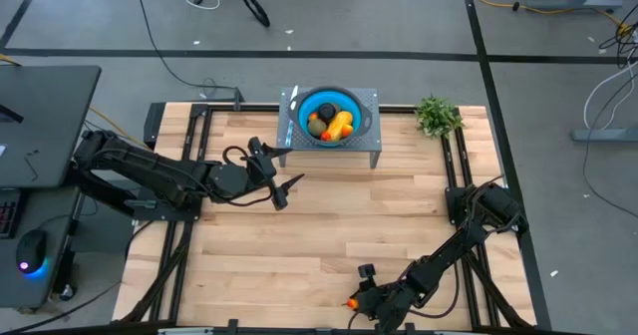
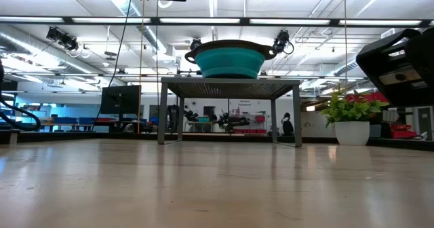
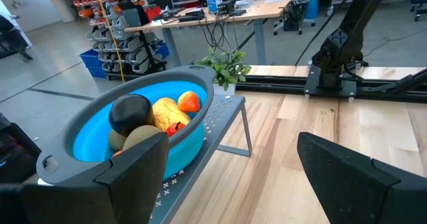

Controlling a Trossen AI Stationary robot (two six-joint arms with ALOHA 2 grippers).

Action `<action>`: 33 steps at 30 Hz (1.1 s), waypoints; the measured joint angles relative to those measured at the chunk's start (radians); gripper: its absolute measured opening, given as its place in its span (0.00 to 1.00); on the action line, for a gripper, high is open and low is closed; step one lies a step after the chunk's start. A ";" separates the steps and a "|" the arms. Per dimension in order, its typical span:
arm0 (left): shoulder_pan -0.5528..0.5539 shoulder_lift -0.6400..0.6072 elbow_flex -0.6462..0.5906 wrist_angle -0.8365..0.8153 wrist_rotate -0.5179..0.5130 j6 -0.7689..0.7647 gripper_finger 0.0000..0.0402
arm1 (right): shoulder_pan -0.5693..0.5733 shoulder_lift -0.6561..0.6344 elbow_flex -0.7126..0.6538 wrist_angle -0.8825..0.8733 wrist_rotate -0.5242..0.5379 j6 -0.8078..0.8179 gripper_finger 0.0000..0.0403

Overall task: Pick & Place Fruit
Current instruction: Put the orange pear into the blue strainer bowl

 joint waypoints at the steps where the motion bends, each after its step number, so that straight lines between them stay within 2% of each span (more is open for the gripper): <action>1: 0.000 0.000 0.000 0.000 0.000 0.000 0.85 | 0.000 0.000 0.000 0.000 0.000 0.000 0.39; 6: 0.000 0.000 0.000 0.000 0.000 0.000 0.85 | 0.000 -0.008 0.000 -0.010 0.000 0.000 0.39; 10: 0.000 0.000 0.000 0.000 0.000 0.000 0.85 | -0.001 -0.062 0.000 -0.023 0.009 -0.010 0.39; 15: 0.000 0.000 0.000 0.000 0.000 0.000 0.85 | -0.005 -0.168 0.000 -0.108 0.113 -0.060 0.39; 23: 0.000 0.000 0.000 0.000 0.000 0.000 0.85 | -0.035 -0.327 0.000 -0.189 0.388 -0.125 0.39; 33: -0.003 0.000 0.000 0.001 0.023 0.000 0.85 | -0.140 -0.378 0.000 -0.192 0.544 -0.191 0.39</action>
